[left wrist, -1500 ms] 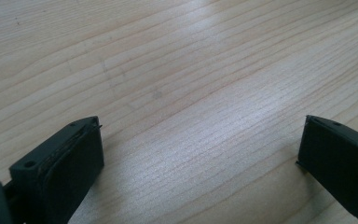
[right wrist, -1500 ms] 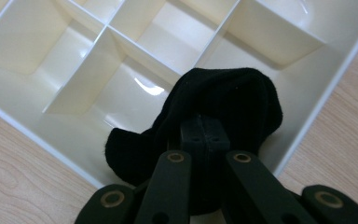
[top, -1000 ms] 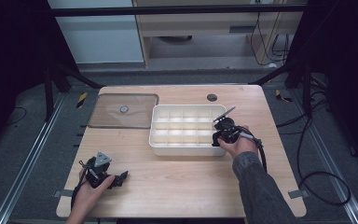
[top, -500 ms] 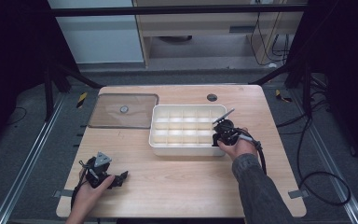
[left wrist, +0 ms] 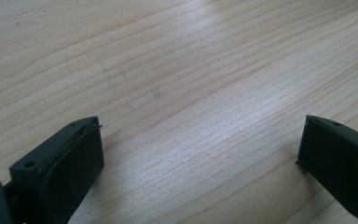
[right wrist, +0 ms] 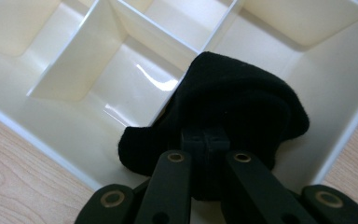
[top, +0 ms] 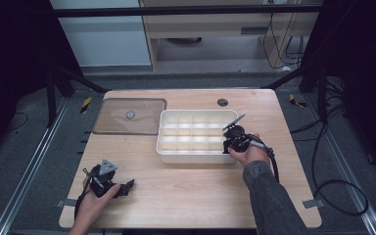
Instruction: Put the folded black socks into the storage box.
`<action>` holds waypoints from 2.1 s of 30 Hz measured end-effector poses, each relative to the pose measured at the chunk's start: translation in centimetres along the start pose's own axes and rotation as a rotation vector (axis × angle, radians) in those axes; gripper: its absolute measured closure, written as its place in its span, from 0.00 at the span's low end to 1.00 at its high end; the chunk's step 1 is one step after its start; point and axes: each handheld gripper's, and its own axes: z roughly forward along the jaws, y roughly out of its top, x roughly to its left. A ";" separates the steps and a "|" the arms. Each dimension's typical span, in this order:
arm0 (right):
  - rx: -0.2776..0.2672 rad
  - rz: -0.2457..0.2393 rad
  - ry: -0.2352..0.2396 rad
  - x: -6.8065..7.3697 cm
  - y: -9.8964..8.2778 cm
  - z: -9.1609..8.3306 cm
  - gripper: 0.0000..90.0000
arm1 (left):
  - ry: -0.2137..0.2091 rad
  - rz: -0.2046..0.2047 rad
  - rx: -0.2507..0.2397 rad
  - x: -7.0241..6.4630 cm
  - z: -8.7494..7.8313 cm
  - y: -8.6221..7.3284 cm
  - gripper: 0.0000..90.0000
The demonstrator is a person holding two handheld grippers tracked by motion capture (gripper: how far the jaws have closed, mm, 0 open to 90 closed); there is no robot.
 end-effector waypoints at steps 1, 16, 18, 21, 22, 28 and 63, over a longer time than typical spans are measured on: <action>0.001 -0.002 0.002 0.0 0.0 0.0 1.00 | 0.000 0.000 0.000 0.0 0.0 0.0 0.00; 0.025 -0.005 -0.009 0.1 0.3 0.2 1.00 | -0.001 0.004 0.002 0.0 0.0 0.0 0.00; 0.031 -0.009 -0.014 0.1 0.3 0.3 1.00 | -0.001 0.004 0.002 0.0 0.0 0.0 0.00; 0.044 -0.007 -0.015 0.2 0.5 0.3 1.00 | -0.001 0.004 0.002 0.0 0.0 0.0 0.00; 0.051 -0.002 -0.014 0.3 0.5 0.4 1.00 | 0.000 0.003 0.001 0.0 0.0 0.0 0.00; 0.088 0.007 -0.005 0.2 1.0 0.5 1.00 | 0.000 0.003 0.001 0.0 0.0 0.0 0.00; 0.033 -0.004 0.033 -0.2 0.6 -1.0 1.00 | -0.004 0.003 -0.001 0.0 0.1 0.1 0.00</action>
